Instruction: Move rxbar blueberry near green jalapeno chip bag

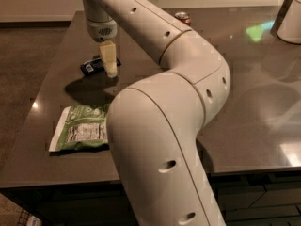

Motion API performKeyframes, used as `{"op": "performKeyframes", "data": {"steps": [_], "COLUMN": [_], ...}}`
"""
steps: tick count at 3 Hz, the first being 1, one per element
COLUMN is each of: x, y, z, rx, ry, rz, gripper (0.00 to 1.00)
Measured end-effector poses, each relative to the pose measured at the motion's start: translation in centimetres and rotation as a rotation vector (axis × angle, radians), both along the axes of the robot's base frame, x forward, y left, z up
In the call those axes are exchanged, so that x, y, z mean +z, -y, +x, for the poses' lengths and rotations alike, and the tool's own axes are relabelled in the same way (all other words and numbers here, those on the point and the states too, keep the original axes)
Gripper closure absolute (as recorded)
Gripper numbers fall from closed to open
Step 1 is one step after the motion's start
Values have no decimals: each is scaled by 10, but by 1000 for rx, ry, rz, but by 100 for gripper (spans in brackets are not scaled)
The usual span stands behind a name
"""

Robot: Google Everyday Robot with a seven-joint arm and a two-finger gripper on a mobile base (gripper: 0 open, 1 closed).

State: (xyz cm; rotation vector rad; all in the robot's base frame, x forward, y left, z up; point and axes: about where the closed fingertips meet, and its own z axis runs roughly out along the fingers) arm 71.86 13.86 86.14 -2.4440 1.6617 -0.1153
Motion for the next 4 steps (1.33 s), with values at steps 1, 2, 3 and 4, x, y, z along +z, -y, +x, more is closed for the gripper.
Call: {"op": "performKeyframes", "data": {"steps": [1,2,3,4], "x": [-5,-10,-14,-20], "y": [-3,-4,-4,-4], "z": [3,5,7,9], "rx": [11,17,22,32], "ry": [-6,-11,-14,-19], "rz": [-13,-27,-38,-57], "gripper": [0,0,0,0]}}
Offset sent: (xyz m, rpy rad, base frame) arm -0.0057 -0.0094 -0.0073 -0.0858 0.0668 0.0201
